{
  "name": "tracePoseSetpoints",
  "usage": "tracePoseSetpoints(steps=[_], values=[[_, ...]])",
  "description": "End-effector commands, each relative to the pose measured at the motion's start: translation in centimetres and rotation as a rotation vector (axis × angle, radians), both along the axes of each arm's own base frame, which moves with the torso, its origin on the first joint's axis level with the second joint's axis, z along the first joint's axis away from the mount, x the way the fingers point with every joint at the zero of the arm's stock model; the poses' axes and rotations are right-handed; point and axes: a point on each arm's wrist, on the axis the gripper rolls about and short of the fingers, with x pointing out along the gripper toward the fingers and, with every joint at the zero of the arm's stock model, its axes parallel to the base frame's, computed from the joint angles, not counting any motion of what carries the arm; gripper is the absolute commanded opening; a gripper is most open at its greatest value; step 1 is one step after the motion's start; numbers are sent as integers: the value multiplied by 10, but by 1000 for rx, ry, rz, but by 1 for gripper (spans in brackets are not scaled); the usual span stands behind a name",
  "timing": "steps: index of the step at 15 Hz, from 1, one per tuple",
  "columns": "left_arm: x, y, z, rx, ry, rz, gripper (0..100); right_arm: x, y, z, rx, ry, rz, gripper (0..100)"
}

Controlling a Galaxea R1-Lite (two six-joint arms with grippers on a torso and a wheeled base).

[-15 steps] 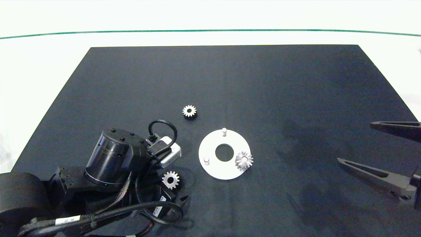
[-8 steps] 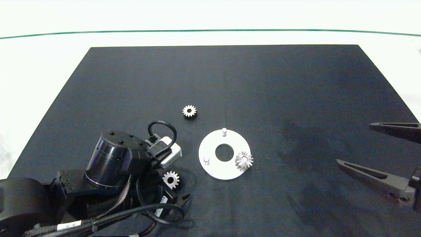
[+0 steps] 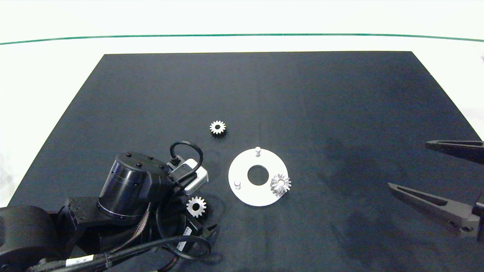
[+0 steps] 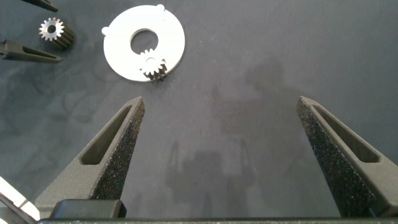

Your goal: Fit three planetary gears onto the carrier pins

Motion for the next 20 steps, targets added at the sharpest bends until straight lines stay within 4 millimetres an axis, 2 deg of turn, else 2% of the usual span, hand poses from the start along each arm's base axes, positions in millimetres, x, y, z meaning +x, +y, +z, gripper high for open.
tracePoseSetpoints(steps=[1,20], values=[[4,1,-5,13,12,16,89,-1,0,1,1,-4,0,100],[6,0,-3,16,2,13,51,-8,-5,6,18,-34,10,100]])
